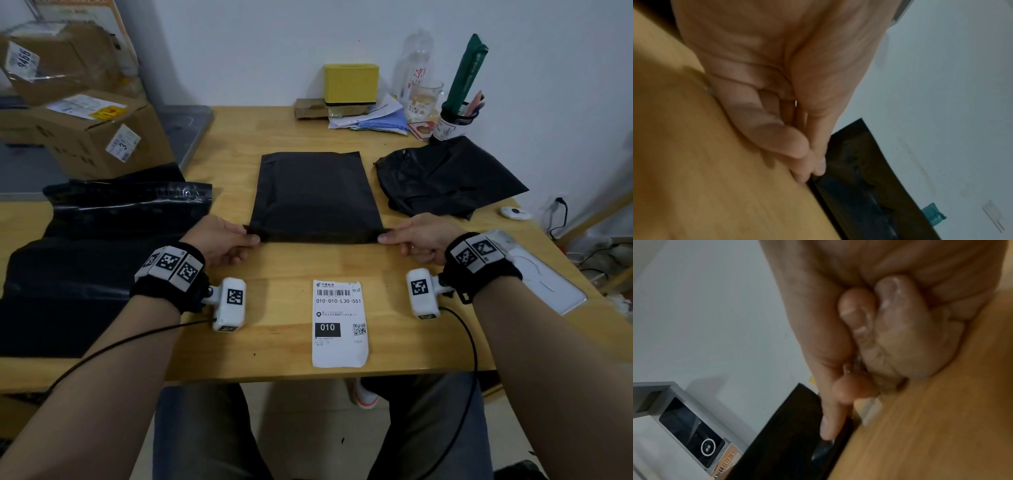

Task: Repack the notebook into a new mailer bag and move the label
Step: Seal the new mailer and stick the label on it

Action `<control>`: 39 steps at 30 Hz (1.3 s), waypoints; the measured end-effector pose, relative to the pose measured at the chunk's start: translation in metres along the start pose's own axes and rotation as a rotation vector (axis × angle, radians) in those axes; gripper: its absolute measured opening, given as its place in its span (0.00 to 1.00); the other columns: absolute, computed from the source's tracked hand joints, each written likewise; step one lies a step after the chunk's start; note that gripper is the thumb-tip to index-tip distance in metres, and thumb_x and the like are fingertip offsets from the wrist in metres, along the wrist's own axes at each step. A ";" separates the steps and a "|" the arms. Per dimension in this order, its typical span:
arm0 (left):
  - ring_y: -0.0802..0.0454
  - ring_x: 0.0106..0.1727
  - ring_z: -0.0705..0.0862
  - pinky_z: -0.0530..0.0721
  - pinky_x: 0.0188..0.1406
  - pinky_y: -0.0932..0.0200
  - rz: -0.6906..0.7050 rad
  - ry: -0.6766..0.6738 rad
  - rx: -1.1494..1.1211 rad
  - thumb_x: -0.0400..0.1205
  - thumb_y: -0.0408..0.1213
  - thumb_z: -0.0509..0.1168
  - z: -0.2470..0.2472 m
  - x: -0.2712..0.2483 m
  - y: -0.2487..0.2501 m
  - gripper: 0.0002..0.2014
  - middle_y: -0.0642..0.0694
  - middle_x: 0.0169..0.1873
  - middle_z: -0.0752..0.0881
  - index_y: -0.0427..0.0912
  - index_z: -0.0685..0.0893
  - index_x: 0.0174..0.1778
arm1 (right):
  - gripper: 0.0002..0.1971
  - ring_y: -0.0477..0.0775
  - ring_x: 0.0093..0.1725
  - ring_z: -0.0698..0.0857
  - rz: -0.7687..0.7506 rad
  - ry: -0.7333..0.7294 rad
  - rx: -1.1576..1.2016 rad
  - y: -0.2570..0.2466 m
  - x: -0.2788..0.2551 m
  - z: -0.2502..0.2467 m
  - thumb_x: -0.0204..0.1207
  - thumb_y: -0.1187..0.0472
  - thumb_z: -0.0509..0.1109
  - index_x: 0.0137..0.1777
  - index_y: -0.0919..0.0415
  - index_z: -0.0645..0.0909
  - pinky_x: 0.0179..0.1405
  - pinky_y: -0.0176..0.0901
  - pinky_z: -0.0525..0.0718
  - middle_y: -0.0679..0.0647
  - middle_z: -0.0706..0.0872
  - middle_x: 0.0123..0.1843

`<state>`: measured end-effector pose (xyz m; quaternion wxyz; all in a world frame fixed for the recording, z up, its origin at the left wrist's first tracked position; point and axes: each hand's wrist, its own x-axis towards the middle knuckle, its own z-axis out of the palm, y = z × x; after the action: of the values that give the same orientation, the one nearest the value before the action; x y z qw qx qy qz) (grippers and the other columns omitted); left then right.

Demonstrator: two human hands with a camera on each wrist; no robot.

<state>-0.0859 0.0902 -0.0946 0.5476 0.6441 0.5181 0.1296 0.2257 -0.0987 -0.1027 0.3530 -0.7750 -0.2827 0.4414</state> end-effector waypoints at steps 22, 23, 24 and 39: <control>0.56 0.23 0.76 0.76 0.20 0.67 -0.110 0.070 0.246 0.78 0.39 0.77 -0.002 -0.004 0.004 0.10 0.46 0.27 0.82 0.35 0.87 0.42 | 0.27 0.49 0.18 0.63 0.017 0.030 -0.190 -0.005 -0.001 0.003 0.75 0.48 0.80 0.25 0.57 0.69 0.17 0.37 0.62 0.53 0.68 0.21; 0.56 0.22 0.76 0.76 0.20 0.67 -0.116 0.073 0.257 0.78 0.39 0.77 -0.002 -0.004 0.004 0.10 0.46 0.26 0.82 0.36 0.86 0.40 | 0.27 0.49 0.18 0.63 0.027 0.026 -0.196 -0.006 -0.002 0.003 0.75 0.48 0.80 0.25 0.58 0.69 0.18 0.37 0.62 0.52 0.68 0.20; 0.56 0.22 0.75 0.76 0.21 0.66 -0.122 0.075 0.273 0.77 0.40 0.77 -0.002 -0.003 0.004 0.11 0.46 0.25 0.81 0.36 0.85 0.38 | 0.27 0.49 0.18 0.63 0.038 0.024 -0.204 -0.007 -0.002 0.003 0.75 0.49 0.80 0.25 0.58 0.69 0.18 0.38 0.61 0.52 0.68 0.20; 0.52 0.24 0.75 0.77 0.30 0.58 -0.129 0.102 0.437 0.69 0.47 0.82 -0.007 0.001 0.000 0.18 0.46 0.21 0.80 0.40 0.83 0.30 | 0.29 0.51 0.16 0.65 0.093 0.099 -0.381 -0.011 0.002 0.008 0.67 0.44 0.84 0.21 0.59 0.72 0.19 0.38 0.65 0.55 0.70 0.20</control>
<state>-0.0908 0.0948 -0.0924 0.3755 0.7056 0.6009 0.0113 0.2187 -0.0880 -0.0977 0.1927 -0.8608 -0.3074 0.3570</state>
